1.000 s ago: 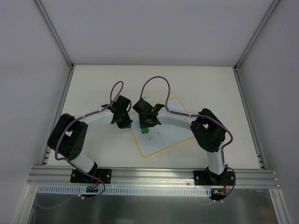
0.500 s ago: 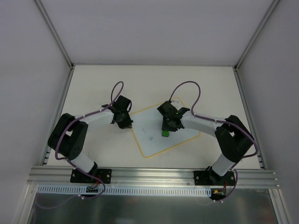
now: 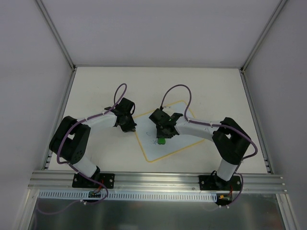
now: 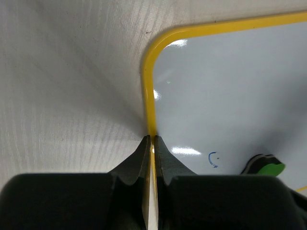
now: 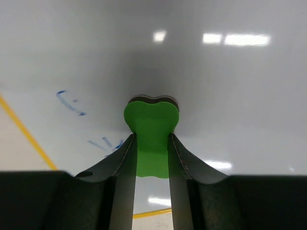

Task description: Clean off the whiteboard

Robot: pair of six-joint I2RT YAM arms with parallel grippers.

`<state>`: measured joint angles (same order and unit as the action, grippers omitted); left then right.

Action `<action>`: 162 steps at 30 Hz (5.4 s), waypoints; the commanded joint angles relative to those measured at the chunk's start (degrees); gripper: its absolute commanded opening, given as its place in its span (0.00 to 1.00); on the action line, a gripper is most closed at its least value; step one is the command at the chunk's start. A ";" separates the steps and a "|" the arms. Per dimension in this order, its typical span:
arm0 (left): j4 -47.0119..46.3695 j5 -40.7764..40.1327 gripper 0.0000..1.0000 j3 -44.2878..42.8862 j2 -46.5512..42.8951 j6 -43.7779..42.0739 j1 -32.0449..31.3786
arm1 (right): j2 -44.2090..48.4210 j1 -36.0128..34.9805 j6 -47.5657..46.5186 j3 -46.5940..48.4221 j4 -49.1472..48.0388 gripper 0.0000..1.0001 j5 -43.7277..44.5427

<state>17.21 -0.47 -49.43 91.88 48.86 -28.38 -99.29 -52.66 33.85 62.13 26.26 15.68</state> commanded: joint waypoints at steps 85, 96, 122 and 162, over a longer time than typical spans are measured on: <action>2.65 -0.50 0.00 0.65 -0.56 -0.17 1.58 | -0.65 3.35 -12.22 0.98 12.06 0.14 -2.68; 2.65 -0.50 0.00 0.91 -1.35 -1.14 1.75 | 7.08 18.54 -16.70 -2.36 10.65 0.13 -3.20; 2.83 -0.94 0.00 -1.19 -1.17 -5.71 5.79 | -0.73 56.71 -22.33 5.63 1.08 0.15 -10.15; 11.18 -17.37 0.99 -15.16 -53.80 -37.24 5.79 | 59.45 55.13 -39.03 12.93 12.06 0.99 -3.91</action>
<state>26.52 -12.10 -61.69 44.56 21.06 -23.14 -44.82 2.48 -0.75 73.84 36.45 10.26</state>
